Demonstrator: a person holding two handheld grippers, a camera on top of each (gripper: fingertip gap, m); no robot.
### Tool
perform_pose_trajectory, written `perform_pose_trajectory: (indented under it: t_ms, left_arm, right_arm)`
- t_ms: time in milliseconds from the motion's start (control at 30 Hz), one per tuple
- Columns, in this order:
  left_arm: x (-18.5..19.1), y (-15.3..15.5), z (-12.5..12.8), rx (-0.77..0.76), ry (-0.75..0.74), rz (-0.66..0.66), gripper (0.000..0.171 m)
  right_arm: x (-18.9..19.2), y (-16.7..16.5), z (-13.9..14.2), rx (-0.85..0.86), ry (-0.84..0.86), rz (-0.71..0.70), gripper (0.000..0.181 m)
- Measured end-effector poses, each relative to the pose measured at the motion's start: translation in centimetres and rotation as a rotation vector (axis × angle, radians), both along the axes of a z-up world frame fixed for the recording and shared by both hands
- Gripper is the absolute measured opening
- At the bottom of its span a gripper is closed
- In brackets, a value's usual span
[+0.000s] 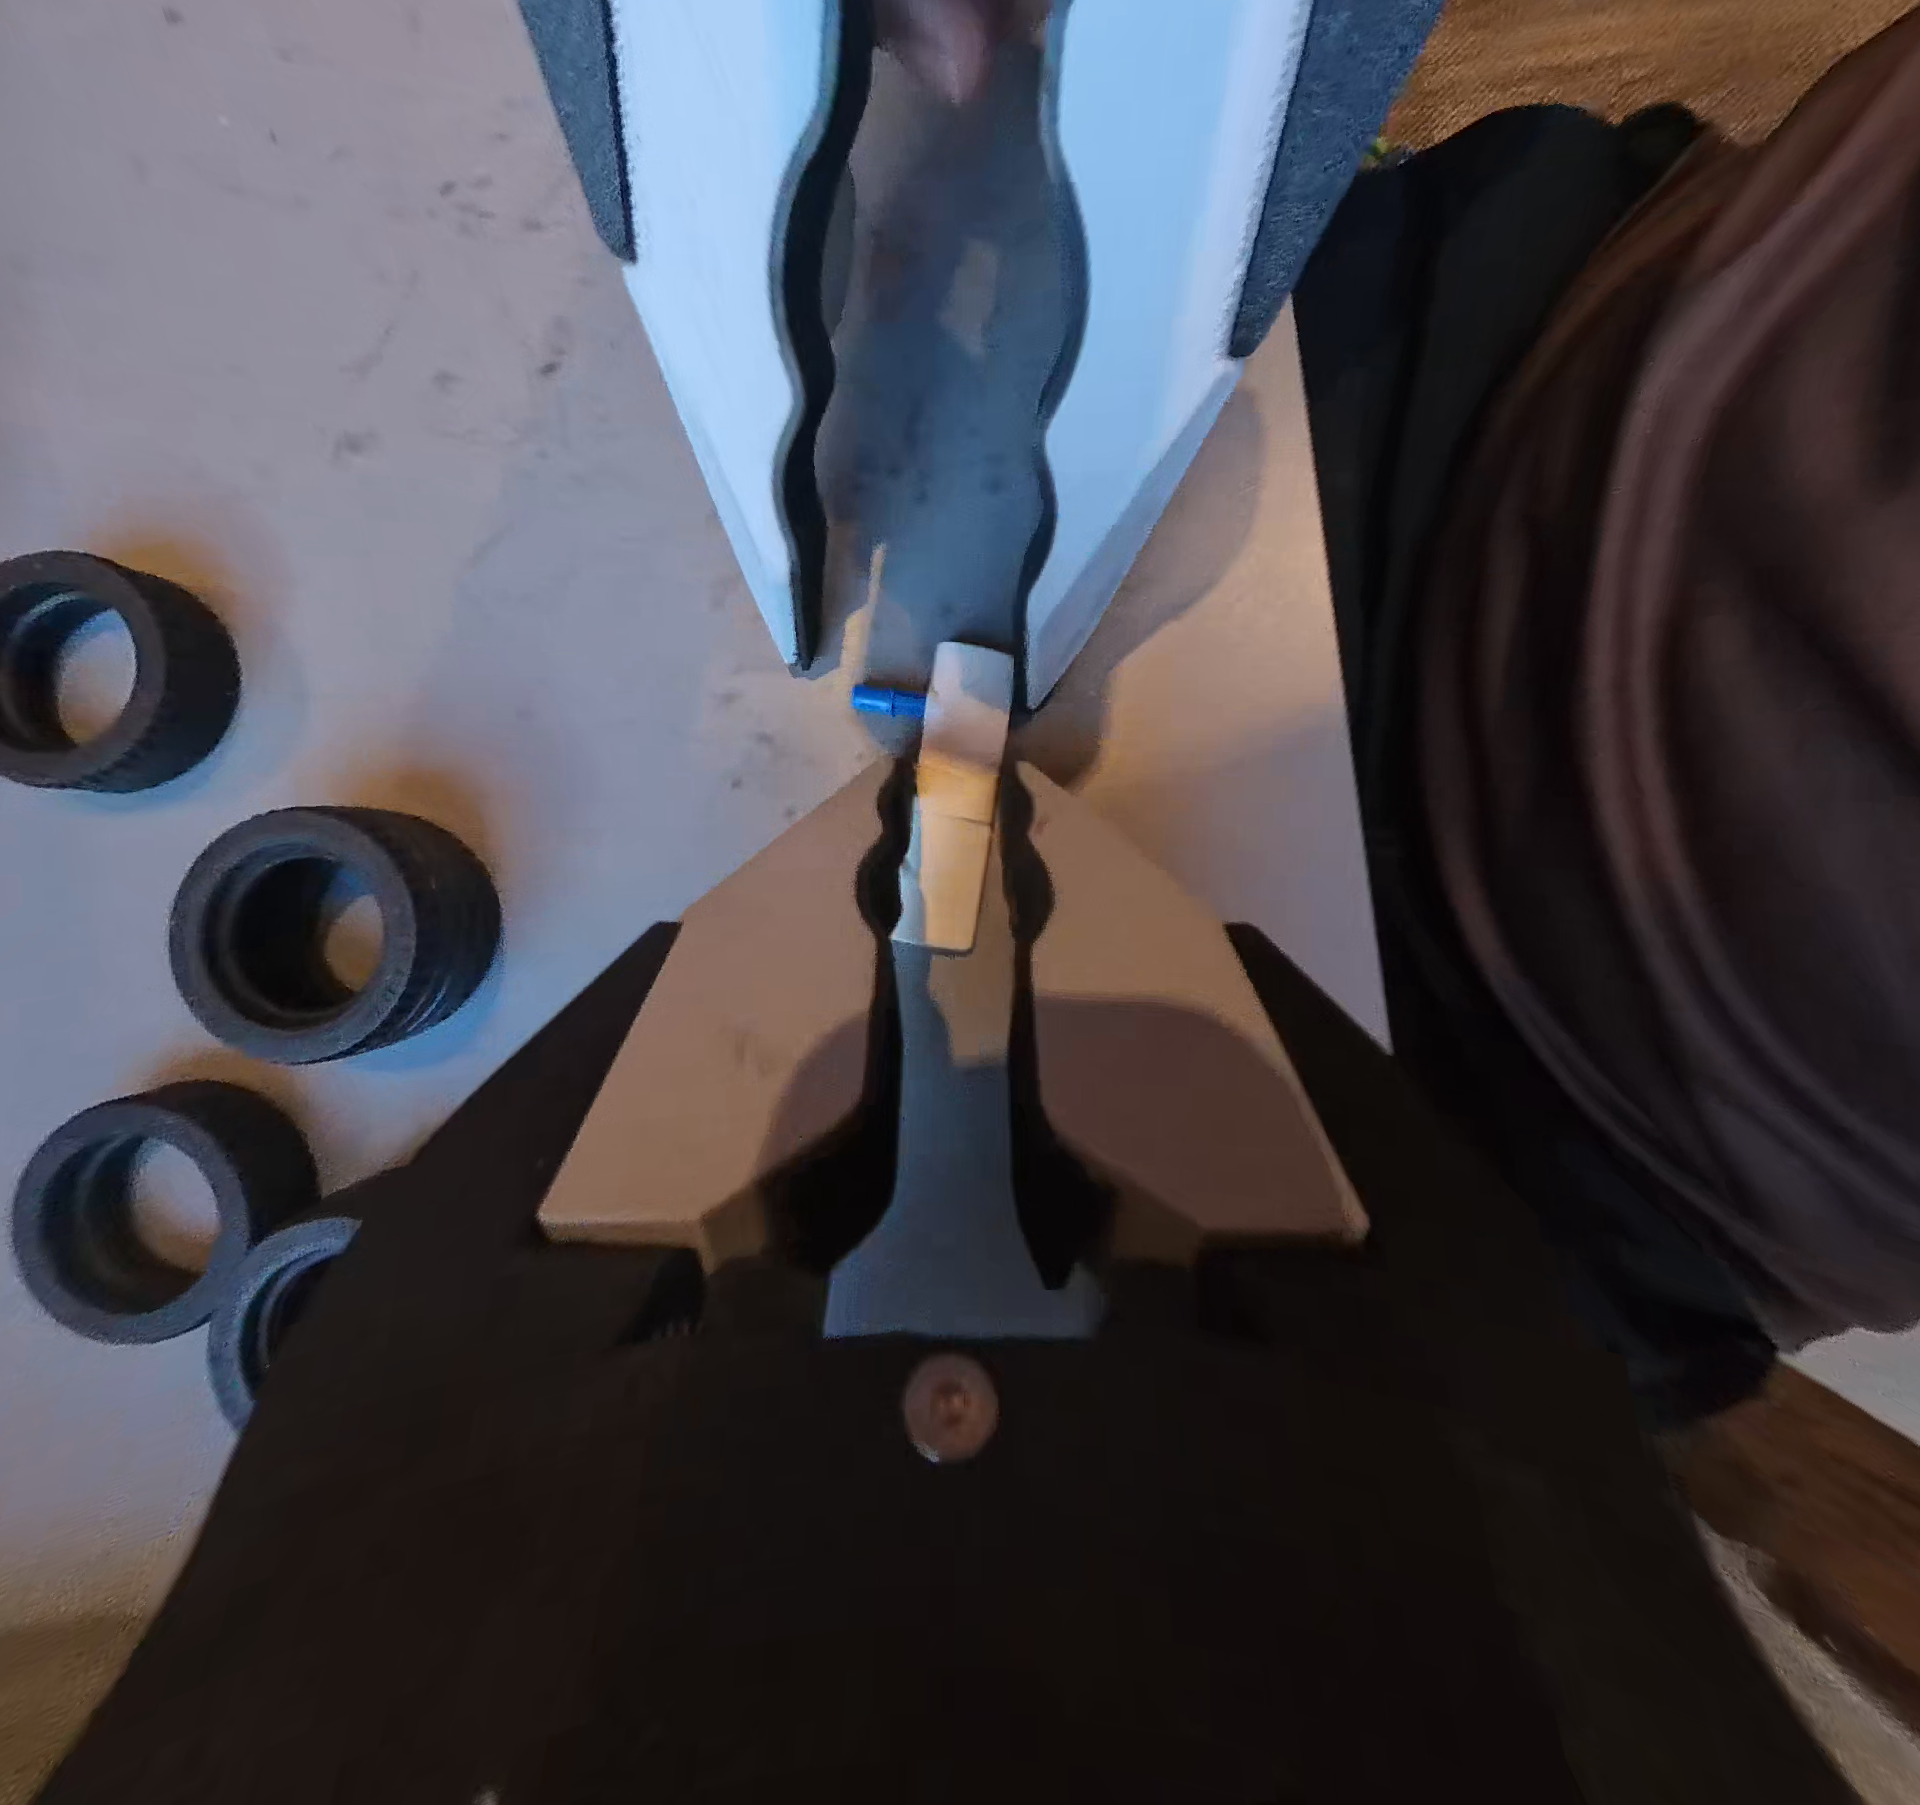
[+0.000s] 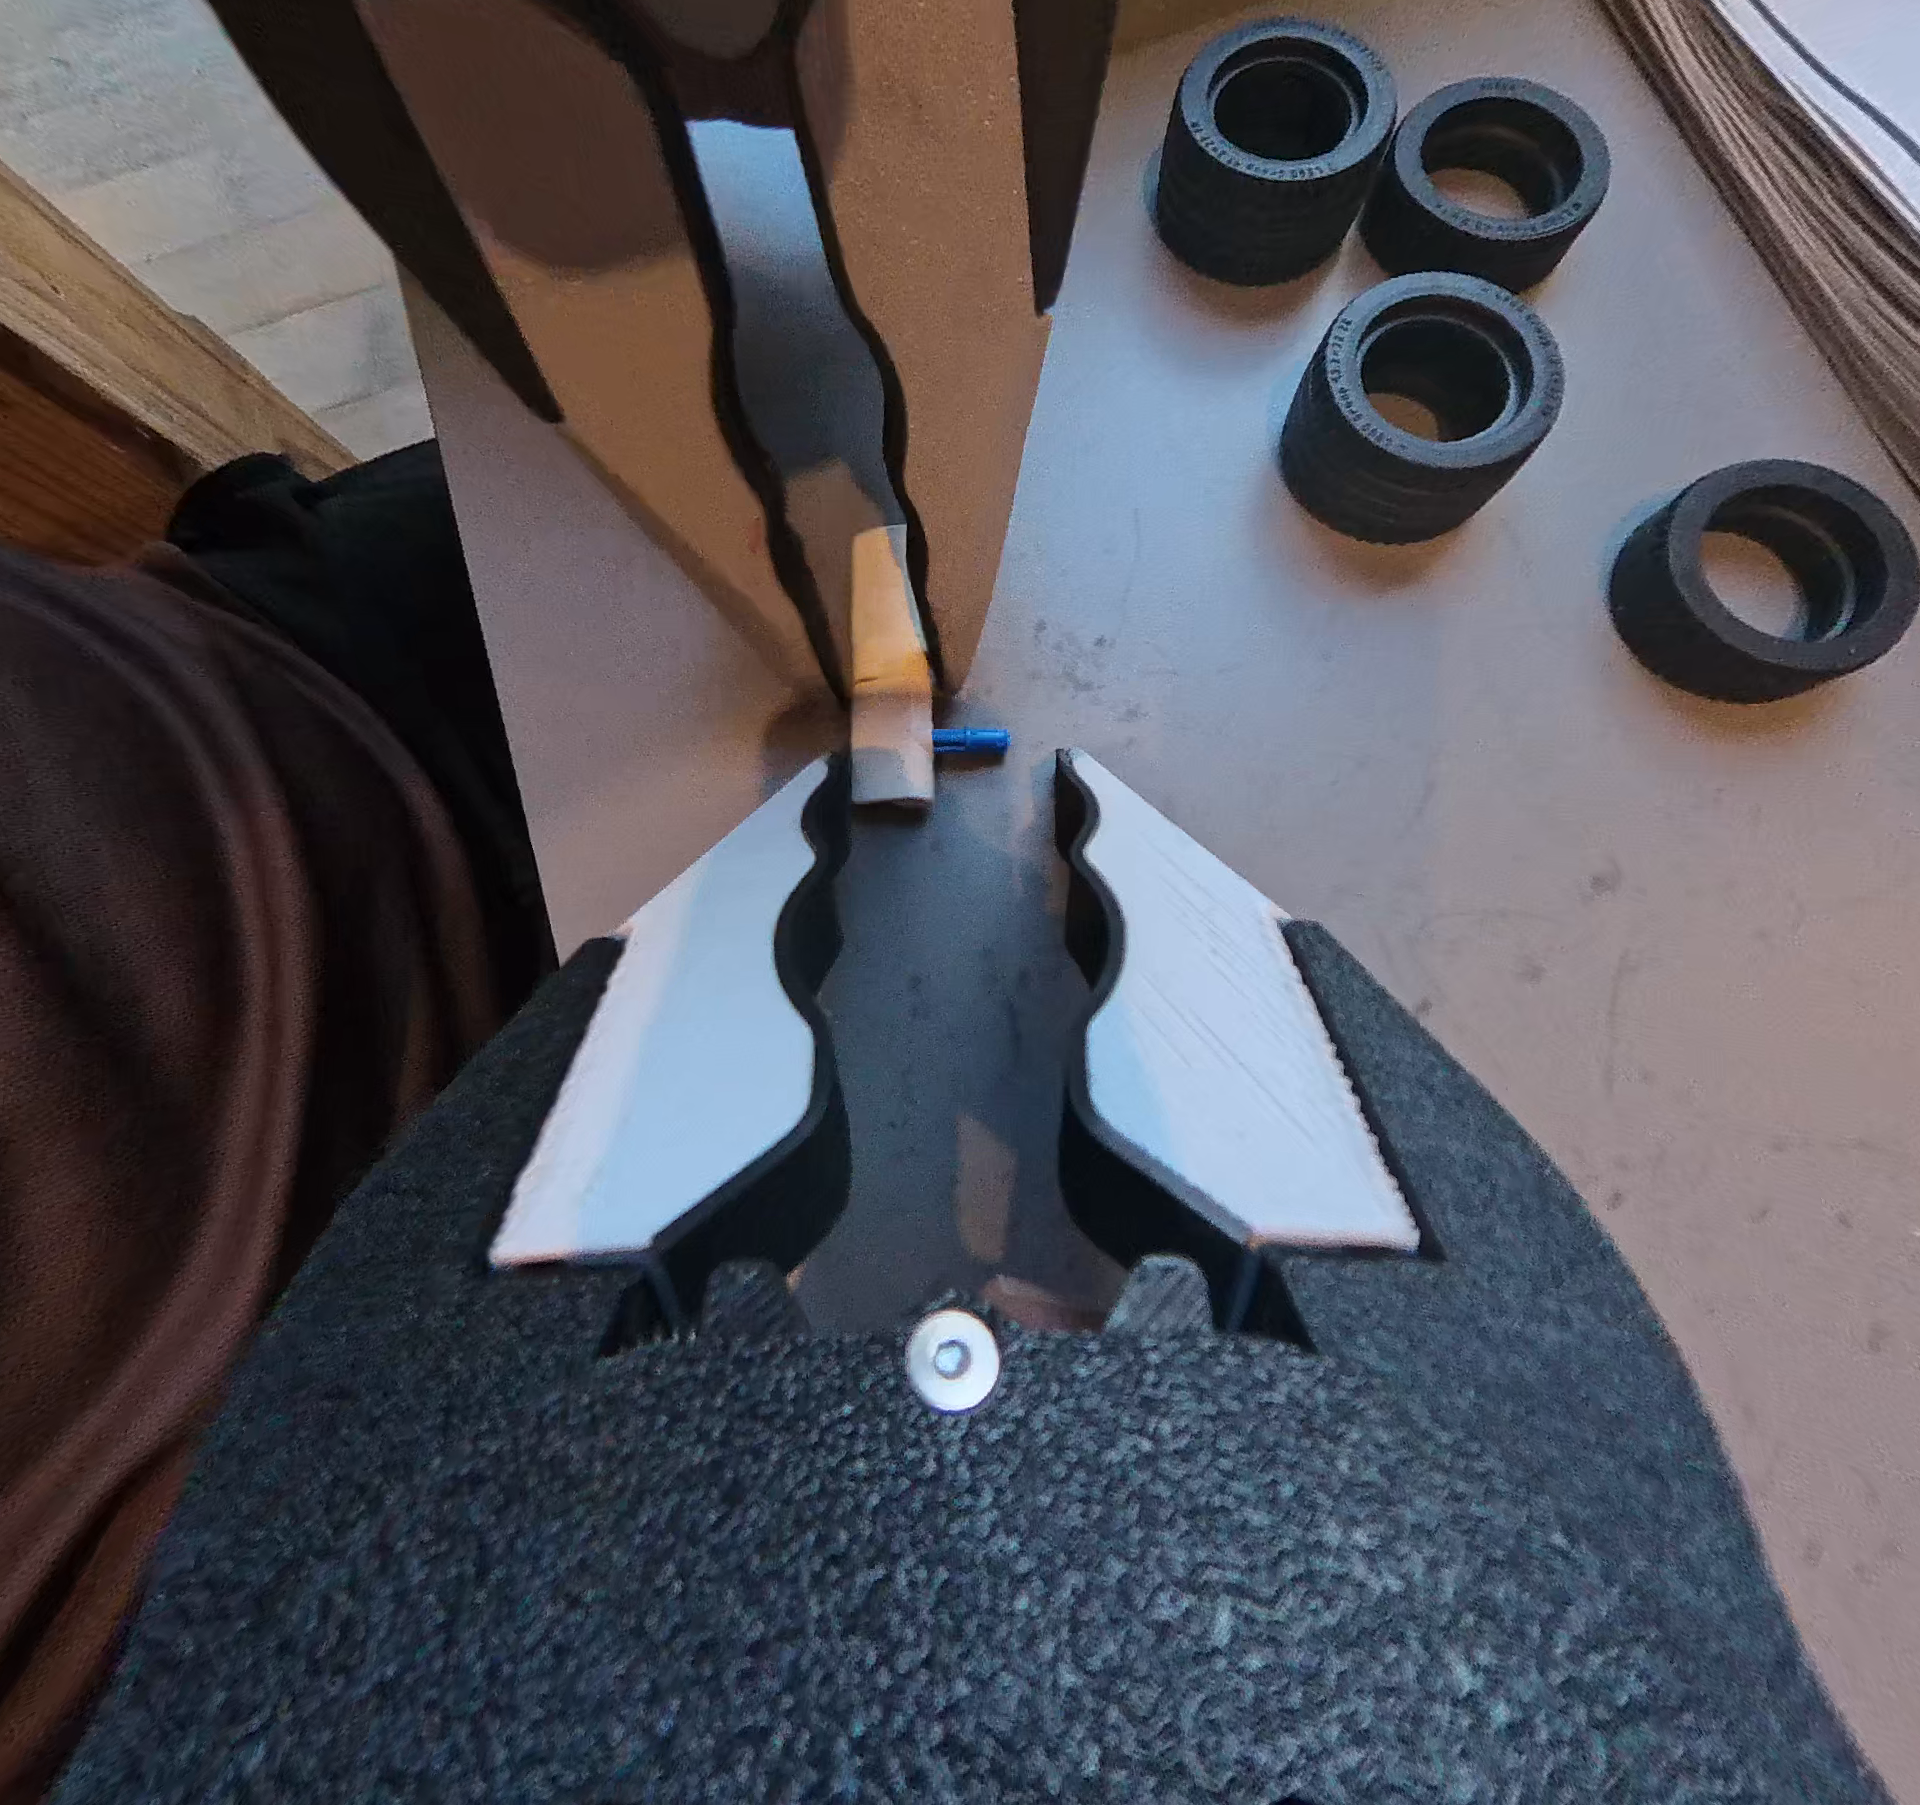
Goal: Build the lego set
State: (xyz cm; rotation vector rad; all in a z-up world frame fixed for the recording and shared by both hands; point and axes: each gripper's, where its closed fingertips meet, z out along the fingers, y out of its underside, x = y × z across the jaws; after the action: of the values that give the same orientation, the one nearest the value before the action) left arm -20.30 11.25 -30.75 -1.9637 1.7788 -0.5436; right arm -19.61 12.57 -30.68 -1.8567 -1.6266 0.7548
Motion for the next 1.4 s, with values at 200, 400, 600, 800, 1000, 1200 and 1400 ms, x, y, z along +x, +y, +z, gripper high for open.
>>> perform_pose_trajectory:
  t_ms: [200,400,600,800,1000,1200,1400]
  left_arm:
    - [0.1,0.0,0.2,0.125,-0.044,-0.043,0.013]
    - [0.1,0.0,0.3,0.242,-0.062,-0.047,0.013]
    - [0.3,-0.1,0.2,0.129,-0.135,0.006,0.013]
    - [0.3,0.0,0.1,0.109,-0.163,0.025,0.013]
    - [0.3,0.1,0.2,0.139,-0.172,0.035,0.013]
    - [0.4,0.1,0.2,0.137,-0.197,0.033,0.014]
    - [0.5,0.1,0.3,0.171,-0.19,0.035,0.014]
  right_arm:
    - [-0.4,-0.4,0.1,-0.002,0.01,0.058,0.035]
    - [-0.7,-0.5,0.0,-0.008,0.007,0.097,0.03]
    - [-0.9,-0.6,0.3,0.187,-0.002,0.158,0.03]
    - [-0.9,-1.2,0.3,0.207,0.001,0.19,0.02]
    - [-0.2,-0.5,0.5,0.144,0.019,0.162,0.025]
    - [3.5,3.0,2.9,0.196,0.121,-0.038,0.028]
    - [7.1,2.4,6.9,0.199,0.245,-0.113,0.029]
